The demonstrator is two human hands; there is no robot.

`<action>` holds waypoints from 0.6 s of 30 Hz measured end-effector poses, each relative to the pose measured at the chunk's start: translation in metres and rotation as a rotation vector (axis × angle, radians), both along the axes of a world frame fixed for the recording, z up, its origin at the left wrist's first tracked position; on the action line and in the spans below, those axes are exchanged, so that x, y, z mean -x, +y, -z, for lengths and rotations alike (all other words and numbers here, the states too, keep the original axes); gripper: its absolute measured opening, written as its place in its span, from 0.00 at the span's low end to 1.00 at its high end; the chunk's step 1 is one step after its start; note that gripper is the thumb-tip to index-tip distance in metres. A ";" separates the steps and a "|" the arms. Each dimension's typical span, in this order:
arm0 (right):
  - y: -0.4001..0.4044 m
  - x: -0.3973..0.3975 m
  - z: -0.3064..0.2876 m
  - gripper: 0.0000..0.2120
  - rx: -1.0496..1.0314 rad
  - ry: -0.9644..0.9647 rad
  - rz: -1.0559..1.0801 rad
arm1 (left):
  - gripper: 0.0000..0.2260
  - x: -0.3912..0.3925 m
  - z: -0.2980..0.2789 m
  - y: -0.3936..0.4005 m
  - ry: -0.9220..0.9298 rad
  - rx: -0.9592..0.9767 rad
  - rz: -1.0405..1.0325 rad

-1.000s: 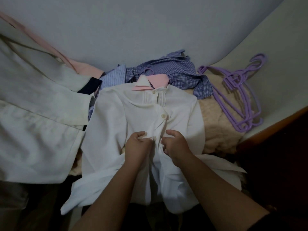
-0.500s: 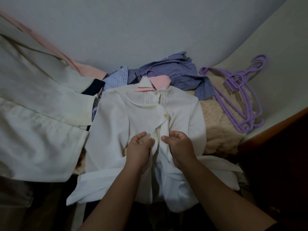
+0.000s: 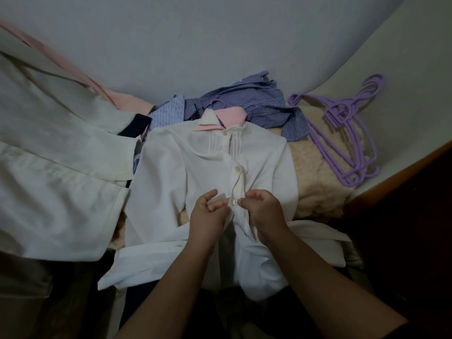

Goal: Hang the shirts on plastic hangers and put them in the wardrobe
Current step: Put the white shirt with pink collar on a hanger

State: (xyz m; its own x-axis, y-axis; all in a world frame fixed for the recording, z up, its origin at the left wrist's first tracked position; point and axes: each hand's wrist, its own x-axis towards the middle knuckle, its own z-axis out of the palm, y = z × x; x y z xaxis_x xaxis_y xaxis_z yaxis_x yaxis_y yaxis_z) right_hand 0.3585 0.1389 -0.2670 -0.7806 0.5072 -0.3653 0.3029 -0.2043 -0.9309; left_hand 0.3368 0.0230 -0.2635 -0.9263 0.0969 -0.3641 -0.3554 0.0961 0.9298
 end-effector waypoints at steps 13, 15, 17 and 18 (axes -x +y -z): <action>0.001 -0.002 -0.001 0.07 -0.137 -0.012 -0.024 | 0.17 0.003 0.004 0.002 0.043 0.006 0.031; -0.001 -0.003 -0.003 0.03 -0.187 -0.016 -0.050 | 0.17 0.002 0.003 0.002 0.069 0.031 0.046; -0.003 -0.004 -0.004 0.08 -0.251 -0.031 -0.083 | 0.17 0.001 0.004 0.004 0.093 0.063 0.051; -0.003 -0.005 -0.005 0.09 -0.273 -0.037 -0.099 | 0.17 0.000 0.005 0.004 0.104 0.082 0.050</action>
State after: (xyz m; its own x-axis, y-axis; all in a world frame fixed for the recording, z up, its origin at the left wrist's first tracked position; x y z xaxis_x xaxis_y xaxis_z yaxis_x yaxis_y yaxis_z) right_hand 0.3632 0.1357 -0.2622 -0.8200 0.5126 -0.2546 0.3434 0.0848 -0.9353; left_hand 0.3363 0.0272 -0.2680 -0.9542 0.1183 -0.2748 -0.2502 0.1883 0.9497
